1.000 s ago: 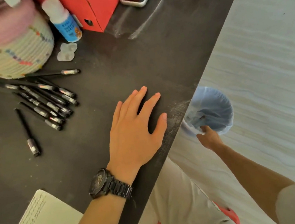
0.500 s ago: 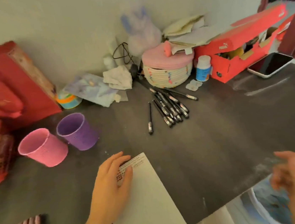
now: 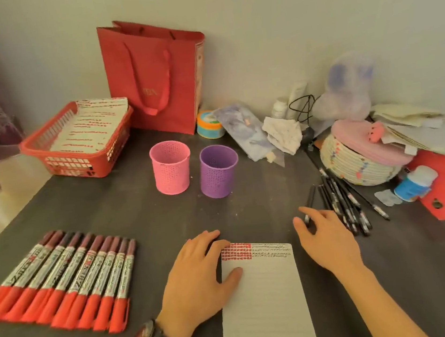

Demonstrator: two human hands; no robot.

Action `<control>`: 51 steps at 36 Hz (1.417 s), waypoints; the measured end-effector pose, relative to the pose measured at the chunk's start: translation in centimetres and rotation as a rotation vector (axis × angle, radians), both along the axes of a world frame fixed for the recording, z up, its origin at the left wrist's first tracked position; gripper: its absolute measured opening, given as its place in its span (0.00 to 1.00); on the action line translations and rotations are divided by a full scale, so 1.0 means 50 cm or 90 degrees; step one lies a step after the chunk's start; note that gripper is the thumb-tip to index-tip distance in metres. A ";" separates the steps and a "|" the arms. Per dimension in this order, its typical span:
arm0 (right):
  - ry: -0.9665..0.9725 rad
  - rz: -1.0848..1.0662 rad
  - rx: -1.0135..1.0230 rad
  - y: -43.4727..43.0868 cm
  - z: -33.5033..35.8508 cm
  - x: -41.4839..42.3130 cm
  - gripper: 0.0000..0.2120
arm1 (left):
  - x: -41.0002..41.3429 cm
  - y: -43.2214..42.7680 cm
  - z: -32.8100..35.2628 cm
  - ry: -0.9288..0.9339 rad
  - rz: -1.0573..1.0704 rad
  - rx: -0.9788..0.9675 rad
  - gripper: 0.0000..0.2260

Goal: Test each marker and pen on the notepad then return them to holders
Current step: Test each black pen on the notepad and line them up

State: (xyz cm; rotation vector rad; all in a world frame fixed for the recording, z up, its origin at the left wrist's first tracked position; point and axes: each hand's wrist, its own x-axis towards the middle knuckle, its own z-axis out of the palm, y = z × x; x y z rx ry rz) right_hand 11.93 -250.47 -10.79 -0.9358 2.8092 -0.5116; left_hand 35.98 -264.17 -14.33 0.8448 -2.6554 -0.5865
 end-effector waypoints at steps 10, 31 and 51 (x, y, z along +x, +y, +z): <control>0.062 0.017 0.084 -0.013 0.002 -0.003 0.11 | -0.003 -0.006 -0.009 0.014 -0.017 0.006 0.29; -0.570 -0.073 -0.606 0.104 0.053 0.253 0.13 | 0.006 0.015 0.025 0.130 -0.056 0.019 0.15; -0.529 -0.041 -0.629 0.100 0.055 0.305 0.10 | 0.005 0.114 0.079 0.196 -0.164 -0.097 0.23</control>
